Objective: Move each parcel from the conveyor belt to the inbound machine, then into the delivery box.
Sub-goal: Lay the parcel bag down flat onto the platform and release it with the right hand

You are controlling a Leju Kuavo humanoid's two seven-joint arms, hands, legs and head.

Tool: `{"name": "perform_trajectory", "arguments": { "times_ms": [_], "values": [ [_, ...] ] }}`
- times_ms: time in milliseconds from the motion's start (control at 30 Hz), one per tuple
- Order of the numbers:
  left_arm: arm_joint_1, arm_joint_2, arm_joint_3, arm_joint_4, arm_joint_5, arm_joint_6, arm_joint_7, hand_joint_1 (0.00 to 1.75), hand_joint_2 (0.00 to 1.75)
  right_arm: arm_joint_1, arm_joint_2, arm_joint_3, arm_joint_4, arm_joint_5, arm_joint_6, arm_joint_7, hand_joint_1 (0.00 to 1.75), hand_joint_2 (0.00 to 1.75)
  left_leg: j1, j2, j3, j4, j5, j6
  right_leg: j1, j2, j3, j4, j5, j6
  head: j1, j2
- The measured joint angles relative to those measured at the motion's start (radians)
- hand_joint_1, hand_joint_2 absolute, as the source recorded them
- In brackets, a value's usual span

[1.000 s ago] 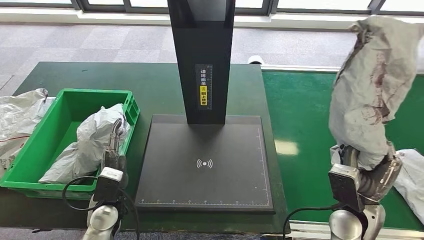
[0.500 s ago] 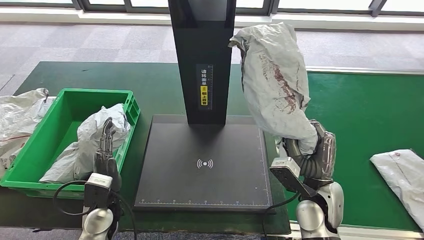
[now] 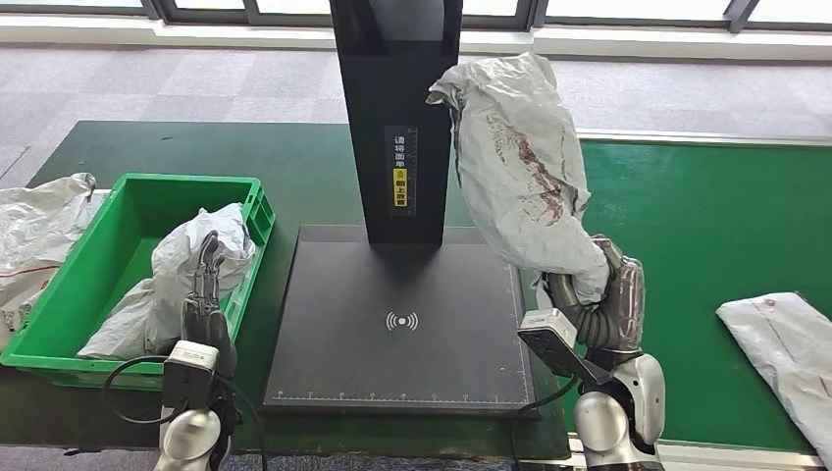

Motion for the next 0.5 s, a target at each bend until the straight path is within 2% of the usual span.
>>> {"name": "perform_trajectory", "arguments": {
  "times_ms": [367, 500],
  "values": [
    [0.004, 0.0, 0.0, -0.004, 0.0, -0.002, 0.0, 0.0, 0.0, -0.003, 0.0, 0.006, 0.014, 0.035, 0.03, 0.03, 1.75, 1.75, 0.0, 0.0, 0.0, 0.0, 0.0, 0.0, 0.0, 0.0, 0.0, 0.0, 0.0, 0.0, 0.0, 0.0],
    [0.005, 0.0, 0.0, -0.005, 0.008, -0.006, 0.0, 0.0, 0.0, -0.043, -0.004, 0.036, 0.085, 0.071, 0.159, 0.062, 1.75, 1.75, 0.0, 0.002, 0.0, 0.0, 0.0, 0.0, 0.0, 0.002, 0.0, 0.0, 0.0, 0.0, 0.0, 0.0]
  ]
}}
